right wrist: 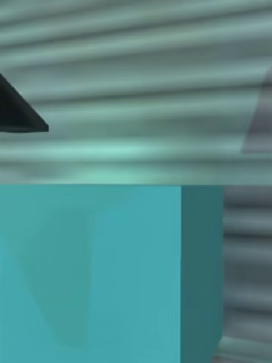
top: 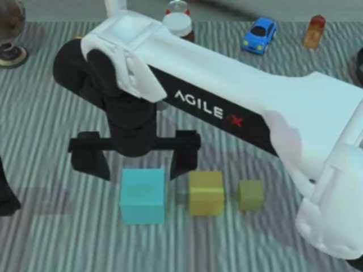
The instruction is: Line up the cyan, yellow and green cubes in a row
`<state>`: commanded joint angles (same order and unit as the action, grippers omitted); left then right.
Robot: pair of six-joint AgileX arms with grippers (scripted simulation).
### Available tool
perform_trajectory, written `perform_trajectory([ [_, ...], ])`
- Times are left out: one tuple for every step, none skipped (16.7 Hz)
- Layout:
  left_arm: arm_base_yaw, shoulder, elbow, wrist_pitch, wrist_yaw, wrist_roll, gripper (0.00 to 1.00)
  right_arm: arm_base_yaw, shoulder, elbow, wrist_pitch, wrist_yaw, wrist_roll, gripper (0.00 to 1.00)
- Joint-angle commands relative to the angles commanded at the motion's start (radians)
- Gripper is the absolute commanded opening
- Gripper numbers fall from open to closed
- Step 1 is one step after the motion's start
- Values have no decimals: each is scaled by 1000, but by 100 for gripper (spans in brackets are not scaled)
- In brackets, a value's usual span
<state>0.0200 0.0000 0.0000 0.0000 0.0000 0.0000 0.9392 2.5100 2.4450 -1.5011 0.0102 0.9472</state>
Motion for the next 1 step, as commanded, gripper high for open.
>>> perform_trajectory([
  [0,0,0,0,0,0,100,0,-1,5,-5,0,0,100],
])
